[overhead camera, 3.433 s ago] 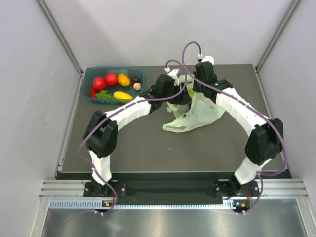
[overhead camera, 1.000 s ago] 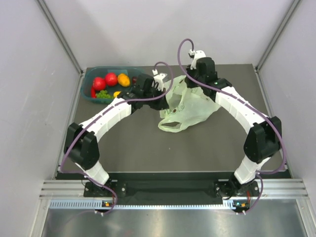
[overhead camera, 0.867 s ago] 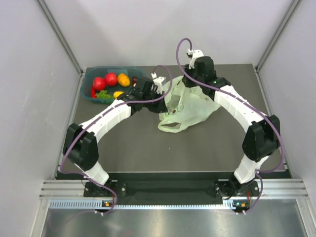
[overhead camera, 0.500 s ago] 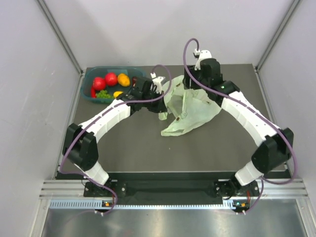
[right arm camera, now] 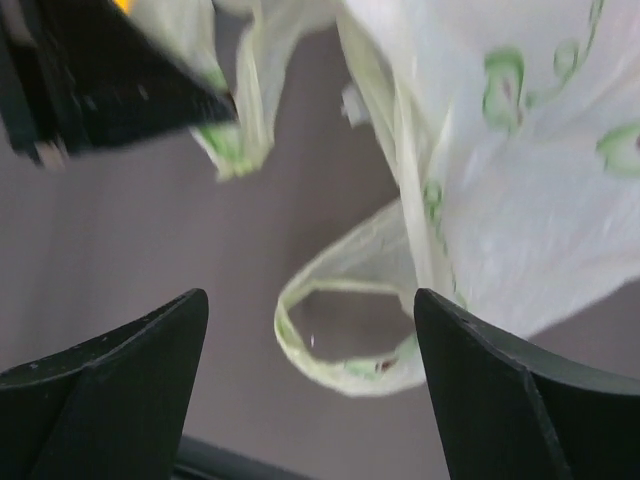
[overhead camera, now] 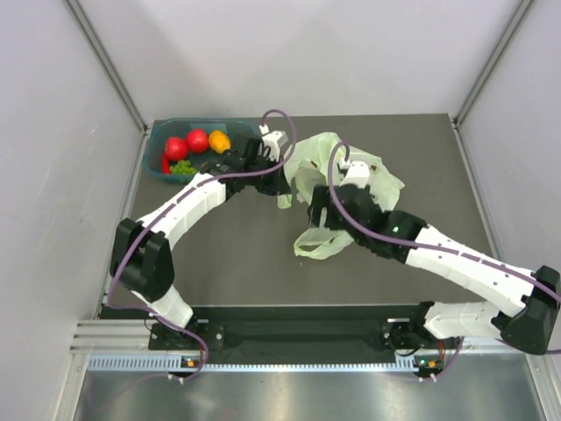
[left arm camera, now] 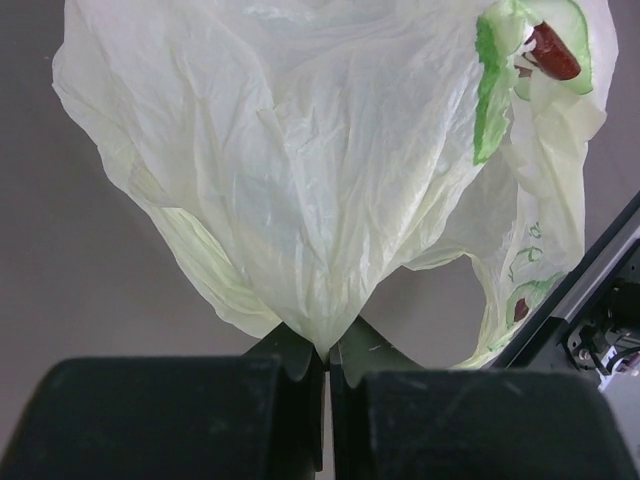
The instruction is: Place the fake fruits into the plastic bag and tie a complex knot
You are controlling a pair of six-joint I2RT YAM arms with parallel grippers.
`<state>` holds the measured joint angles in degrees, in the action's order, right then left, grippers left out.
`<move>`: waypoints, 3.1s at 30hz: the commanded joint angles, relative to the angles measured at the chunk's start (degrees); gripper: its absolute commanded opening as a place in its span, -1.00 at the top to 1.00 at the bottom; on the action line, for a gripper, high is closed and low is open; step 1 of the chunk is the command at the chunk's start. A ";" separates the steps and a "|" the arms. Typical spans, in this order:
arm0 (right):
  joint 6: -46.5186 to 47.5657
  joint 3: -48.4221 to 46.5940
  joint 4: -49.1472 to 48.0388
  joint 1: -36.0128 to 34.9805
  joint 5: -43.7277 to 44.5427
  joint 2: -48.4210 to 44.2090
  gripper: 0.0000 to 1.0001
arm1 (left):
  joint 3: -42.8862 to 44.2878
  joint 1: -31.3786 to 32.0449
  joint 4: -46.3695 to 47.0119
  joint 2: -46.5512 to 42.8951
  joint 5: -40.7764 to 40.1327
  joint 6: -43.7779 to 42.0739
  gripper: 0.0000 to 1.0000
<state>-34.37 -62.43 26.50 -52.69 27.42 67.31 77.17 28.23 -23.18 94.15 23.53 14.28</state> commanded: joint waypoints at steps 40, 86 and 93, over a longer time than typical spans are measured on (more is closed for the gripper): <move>-40.98 7.16 0.92 -9.81 25.84 6.36 1.00 | 4.03 -1.16 -3.27 -2.74 2.40 0.39 1.00; 7.47 -4.71 -10.60 32.56 -46.48 -4.29 -0.46 | 9.75 -14.69 4.11 -7.93 27.80 23.16 0.86; 8.87 0.03 -15.25 28.53 -48.95 -6.92 -0.77 | 9.06 -14.69 4.37 -8.72 26.48 23.77 0.86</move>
<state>-27.99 -63.55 16.78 -21.98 -19.18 63.13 84.53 13.58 -20.21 87.61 50.72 38.83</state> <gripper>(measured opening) 0.874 0.069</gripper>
